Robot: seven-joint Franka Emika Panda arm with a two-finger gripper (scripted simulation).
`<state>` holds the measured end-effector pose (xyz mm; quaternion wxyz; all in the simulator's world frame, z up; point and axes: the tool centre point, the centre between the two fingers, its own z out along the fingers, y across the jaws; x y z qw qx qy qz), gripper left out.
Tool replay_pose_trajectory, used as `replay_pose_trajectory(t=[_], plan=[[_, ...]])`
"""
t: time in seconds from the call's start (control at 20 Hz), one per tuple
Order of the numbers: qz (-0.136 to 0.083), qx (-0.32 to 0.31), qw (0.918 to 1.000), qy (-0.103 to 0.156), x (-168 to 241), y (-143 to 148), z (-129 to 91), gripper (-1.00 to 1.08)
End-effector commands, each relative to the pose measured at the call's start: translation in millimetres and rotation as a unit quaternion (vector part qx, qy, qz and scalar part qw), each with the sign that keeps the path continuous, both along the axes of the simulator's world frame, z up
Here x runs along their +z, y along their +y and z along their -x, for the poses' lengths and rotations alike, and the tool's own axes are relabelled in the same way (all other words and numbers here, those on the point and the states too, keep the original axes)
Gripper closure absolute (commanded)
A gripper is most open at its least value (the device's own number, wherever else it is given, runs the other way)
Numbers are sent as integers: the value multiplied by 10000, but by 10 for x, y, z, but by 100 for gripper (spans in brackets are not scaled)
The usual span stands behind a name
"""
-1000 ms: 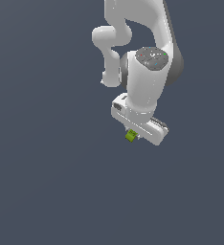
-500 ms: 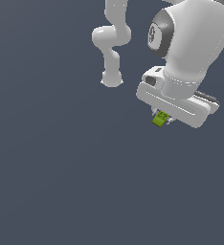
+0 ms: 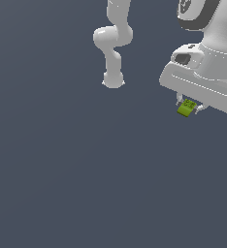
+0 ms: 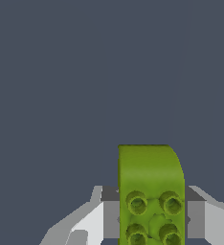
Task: Pick up the object and move it to a goal position.
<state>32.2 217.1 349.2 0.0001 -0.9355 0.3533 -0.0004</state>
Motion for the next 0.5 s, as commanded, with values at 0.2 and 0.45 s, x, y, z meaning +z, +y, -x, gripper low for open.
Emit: replay_pose_trajectory(t=[0.2,0.45], plan=[[-1,-3,10000,4,137,128,-10,108],[-1,-3,10000,4,147,137,-18,108]])
